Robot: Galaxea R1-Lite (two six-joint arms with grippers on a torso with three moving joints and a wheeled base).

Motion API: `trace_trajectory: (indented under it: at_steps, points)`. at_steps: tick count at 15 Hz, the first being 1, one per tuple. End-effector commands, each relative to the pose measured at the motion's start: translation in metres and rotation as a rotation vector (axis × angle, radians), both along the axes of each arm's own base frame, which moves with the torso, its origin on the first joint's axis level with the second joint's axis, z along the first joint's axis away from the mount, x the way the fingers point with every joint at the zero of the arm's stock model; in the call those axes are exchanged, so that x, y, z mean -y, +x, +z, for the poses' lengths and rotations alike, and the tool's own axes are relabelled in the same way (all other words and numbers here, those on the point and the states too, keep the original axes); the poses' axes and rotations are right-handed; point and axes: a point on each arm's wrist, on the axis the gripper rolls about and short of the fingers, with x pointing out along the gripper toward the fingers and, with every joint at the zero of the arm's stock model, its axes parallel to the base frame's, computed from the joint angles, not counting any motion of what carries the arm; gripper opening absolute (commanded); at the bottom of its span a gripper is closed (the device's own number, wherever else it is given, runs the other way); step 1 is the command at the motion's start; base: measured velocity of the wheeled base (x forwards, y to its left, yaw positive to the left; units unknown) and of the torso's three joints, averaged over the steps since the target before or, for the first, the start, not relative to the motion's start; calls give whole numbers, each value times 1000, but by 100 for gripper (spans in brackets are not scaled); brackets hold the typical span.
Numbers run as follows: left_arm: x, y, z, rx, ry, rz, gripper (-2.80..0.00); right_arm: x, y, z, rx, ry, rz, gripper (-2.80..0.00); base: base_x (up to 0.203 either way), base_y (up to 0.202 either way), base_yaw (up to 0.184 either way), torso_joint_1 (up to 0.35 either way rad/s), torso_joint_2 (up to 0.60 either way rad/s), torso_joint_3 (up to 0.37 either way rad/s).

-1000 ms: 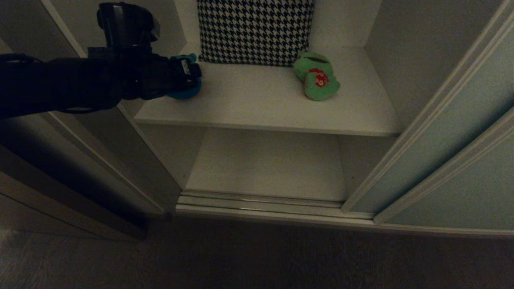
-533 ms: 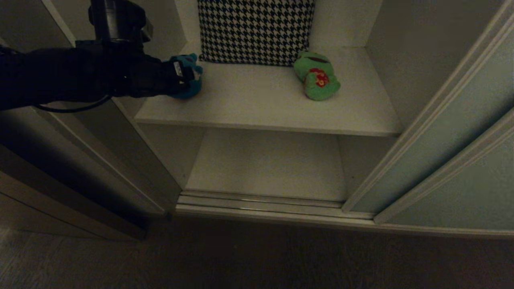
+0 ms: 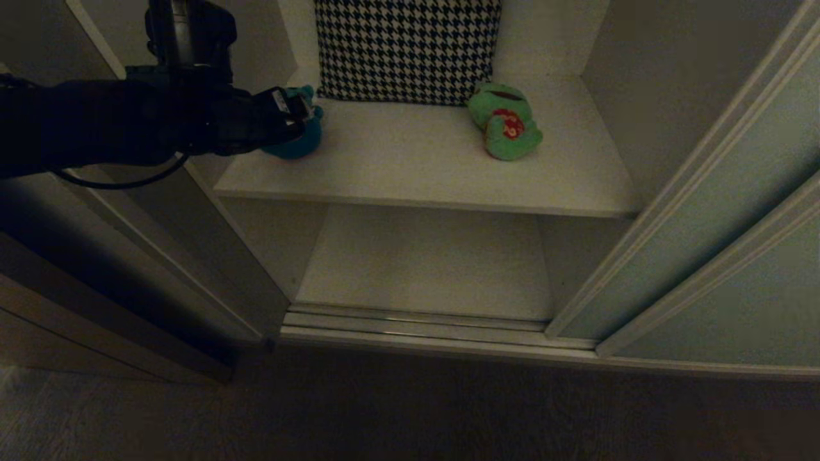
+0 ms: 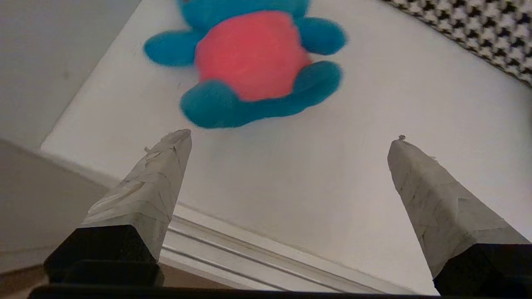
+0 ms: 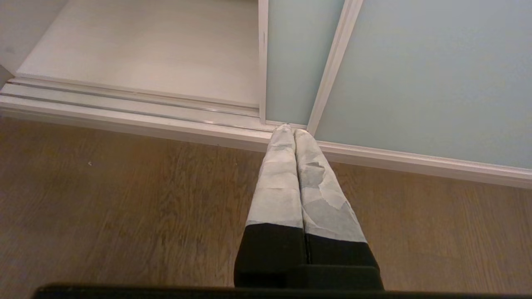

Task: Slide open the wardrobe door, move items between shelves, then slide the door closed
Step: Place the blue doll on the lower shelf

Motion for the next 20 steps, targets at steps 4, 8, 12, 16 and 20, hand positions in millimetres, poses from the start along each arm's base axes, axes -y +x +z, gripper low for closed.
trace_trajectory:
  at_steps: [4, 8, 12, 16, 20]
  points:
    - [0, 0, 1, 22, -16, 50, 0, 0, 0, -1, 2, -1, -1, -280, 0, 0, 0, 0, 0, 0]
    - [-1, 5, 2, 118, -44, 134, 0, 0, 0, 0, 1, -1, 1, -280, 0, 0, 0, 0, 0, 0]
    - [2, 16, -6, 272, -106, 182, 0, 0, 0, 0, 2, -1, -1, -280, 0, 0, 0, 0, 0, 0]
    - [6, 22, -15, 354, -161, 158, 0, 0, 0, -1, 2, -1, 0, -280, 0, 0, 0, 0, 0, 0]
    - [8, 30, -26, 274, -197, 112, 0, 0, 0, 0, 0, -1, 0, -280, 0, 0, 0, 0, 0, 0]
